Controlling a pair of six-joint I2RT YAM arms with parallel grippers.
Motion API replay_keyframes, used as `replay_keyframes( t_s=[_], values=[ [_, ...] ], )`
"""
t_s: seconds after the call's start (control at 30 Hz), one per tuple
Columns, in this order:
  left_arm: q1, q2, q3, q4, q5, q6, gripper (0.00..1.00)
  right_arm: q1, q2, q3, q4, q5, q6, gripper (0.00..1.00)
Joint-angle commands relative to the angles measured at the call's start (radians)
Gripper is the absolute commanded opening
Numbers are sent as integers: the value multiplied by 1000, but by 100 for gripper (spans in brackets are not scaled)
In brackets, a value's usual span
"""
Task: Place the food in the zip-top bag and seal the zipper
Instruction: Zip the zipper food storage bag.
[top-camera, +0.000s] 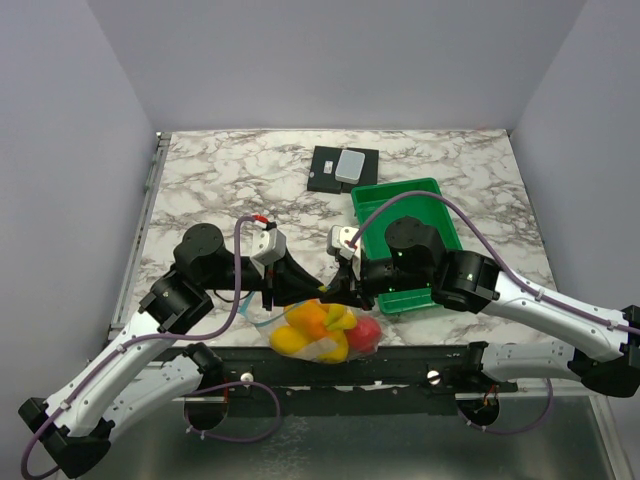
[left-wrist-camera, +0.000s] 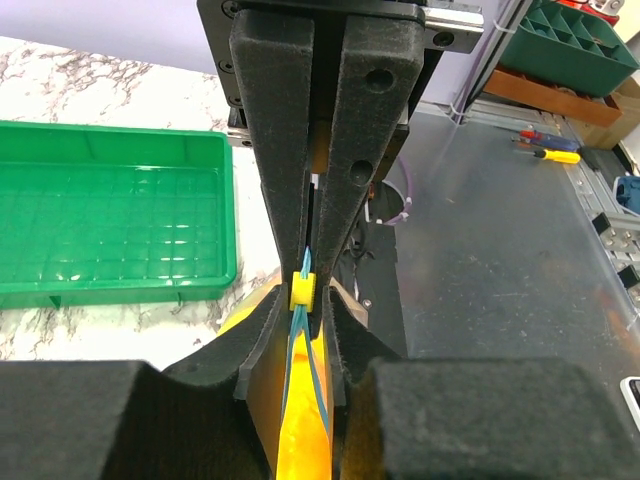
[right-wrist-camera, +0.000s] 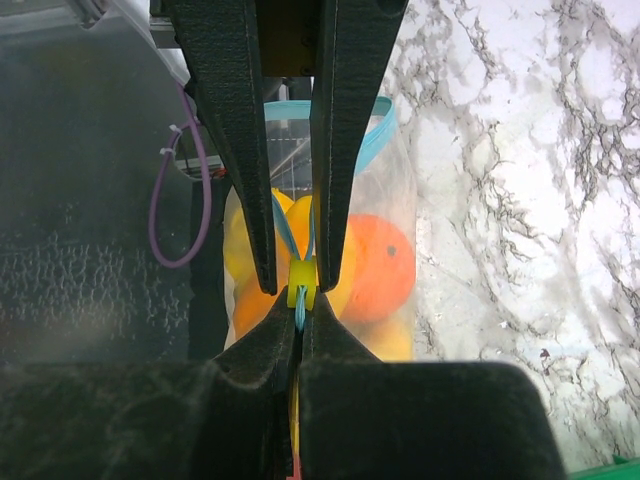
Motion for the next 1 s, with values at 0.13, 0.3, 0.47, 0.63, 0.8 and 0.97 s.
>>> replay_keyframes(
  t_s=[0.13, 0.3, 0.47, 0.63, 0.8, 0.97],
  values=[
    [-4, 6, 9, 11, 41, -7, 18, 7, -9, 5, 25, 17, 16, 1],
    [-4, 14, 15, 11, 53, -6, 8, 7, -6, 6, 27, 19, 17, 1],
    [-4, 11, 8, 12, 46, -11, 0, 7, -17, 3, 26, 34, 17, 1],
    [-4, -24, -15, 11, 5, -14, 0, 9, -52, 0, 22, 61, 13, 1],
    [-4, -46, -30, 12, -23, -25, 0, 8, -95, -14, 39, 87, 12, 1],
    [-3, -56, -39, 10, -38, -36, 0, 9, -144, -29, 69, 117, 14, 1]
  ],
)
